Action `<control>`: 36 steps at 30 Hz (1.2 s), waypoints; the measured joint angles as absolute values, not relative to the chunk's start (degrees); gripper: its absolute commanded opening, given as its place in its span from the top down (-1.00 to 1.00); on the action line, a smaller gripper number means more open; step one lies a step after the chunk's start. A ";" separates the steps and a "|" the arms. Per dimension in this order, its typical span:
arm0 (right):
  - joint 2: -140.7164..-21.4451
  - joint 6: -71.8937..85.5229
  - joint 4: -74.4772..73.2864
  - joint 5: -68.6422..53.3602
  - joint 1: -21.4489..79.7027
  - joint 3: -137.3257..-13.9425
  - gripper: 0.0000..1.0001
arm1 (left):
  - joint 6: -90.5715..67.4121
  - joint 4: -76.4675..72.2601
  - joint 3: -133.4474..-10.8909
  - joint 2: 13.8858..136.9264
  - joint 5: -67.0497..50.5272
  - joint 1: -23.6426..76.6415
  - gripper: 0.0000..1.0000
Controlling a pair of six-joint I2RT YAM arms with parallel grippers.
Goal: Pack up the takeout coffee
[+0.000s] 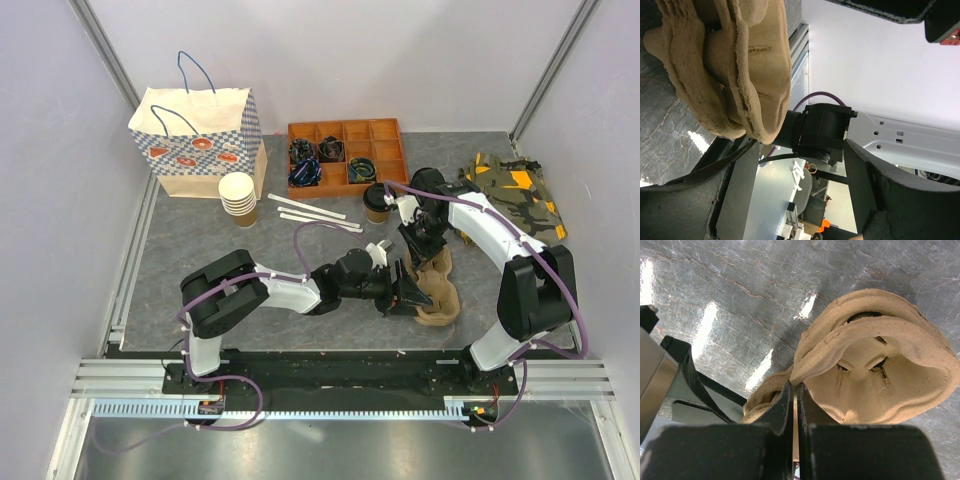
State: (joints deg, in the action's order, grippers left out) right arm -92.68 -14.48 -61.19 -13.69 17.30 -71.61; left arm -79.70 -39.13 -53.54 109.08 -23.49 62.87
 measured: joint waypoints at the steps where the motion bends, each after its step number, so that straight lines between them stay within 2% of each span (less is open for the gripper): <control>1: -92.68 -14.48 -61.19 -13.69 17.30 -71.61 1.00 | -79.85 -39.13 -53.54 109.12 -23.44 62.87 -0.50; 14: -92.68 -14.50 -60.51 -13.67 17.30 -71.02 1.00 | -81.36 -39.53 -53.67 109.16 -22.85 62.70 -0.43; 26: -92.68 -14.50 -59.48 -13.65 17.30 -71.02 1.00 | -81.28 -38.54 -54.70 110.56 -23.22 60.16 -0.19; 36: -92.71 -14.52 -59.48 -13.65 17.30 -71.02 1.00 | -81.14 -37.28 -55.55 111.11 -23.22 59.53 -0.10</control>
